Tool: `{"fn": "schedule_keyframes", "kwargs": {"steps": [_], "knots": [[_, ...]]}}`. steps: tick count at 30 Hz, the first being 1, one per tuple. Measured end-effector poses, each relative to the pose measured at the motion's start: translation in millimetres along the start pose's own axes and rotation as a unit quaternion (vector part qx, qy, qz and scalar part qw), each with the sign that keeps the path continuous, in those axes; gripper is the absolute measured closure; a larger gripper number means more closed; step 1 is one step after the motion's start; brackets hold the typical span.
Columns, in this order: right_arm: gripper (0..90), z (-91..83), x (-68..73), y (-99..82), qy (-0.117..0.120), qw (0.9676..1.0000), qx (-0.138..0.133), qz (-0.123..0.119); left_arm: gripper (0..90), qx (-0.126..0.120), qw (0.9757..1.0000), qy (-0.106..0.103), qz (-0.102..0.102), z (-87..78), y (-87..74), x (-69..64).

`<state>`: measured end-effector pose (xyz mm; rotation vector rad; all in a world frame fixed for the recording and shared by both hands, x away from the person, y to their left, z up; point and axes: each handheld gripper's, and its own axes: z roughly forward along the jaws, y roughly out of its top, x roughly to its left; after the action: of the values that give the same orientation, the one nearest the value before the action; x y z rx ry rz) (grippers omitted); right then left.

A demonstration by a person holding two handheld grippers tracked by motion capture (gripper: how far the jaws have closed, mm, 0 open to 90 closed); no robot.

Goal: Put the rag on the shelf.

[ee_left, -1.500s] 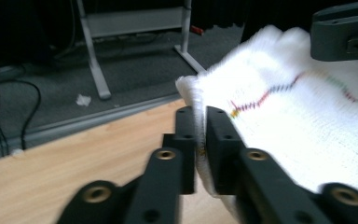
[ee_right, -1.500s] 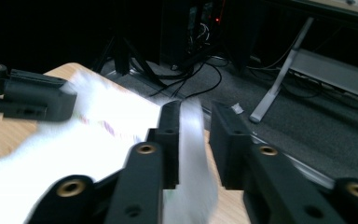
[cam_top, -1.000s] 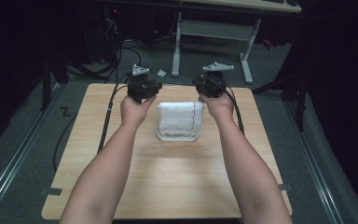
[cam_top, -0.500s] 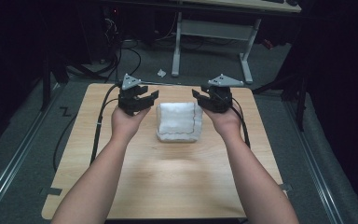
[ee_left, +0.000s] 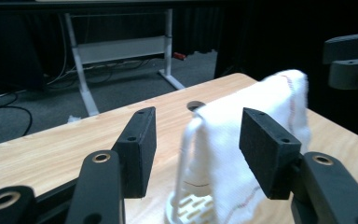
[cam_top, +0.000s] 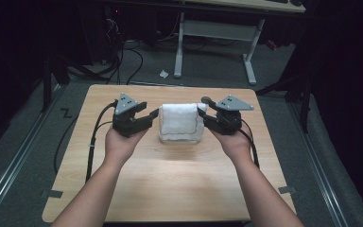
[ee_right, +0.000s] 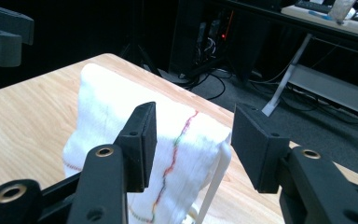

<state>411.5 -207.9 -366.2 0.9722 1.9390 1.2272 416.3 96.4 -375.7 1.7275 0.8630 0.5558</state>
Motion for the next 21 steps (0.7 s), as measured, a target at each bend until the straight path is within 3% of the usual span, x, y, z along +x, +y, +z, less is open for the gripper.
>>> {"fn": "schedule_keyframes", "kwargs": {"steps": [6,10,15,21], "knots": [[48.8,-13.4,7.9,-12.1,0.006,1.0000,-0.005,-0.004,46.5,0.006,0.9999,-0.001,0.015,-9.6,-14.3,-8.7],[47.0,-21.9,13.6,-23.4,0.010,0.9999,0.000,-0.006,45.5,0.017,0.9997,-0.011,0.014,-14.8,-31.5,-12.2],[45.9,-29.5,23.4,-45.4,0.011,0.9997,0.014,-0.015,44.0,0.049,0.9983,-0.025,0.018,-19.0,-67.1,-18.6],[45.1,-38.5,36.7,-86.2,0.018,0.9991,0.036,-0.013,42.6,0.093,0.9945,-0.047,0.010,-25.4,-116.5,-28.1]]}}
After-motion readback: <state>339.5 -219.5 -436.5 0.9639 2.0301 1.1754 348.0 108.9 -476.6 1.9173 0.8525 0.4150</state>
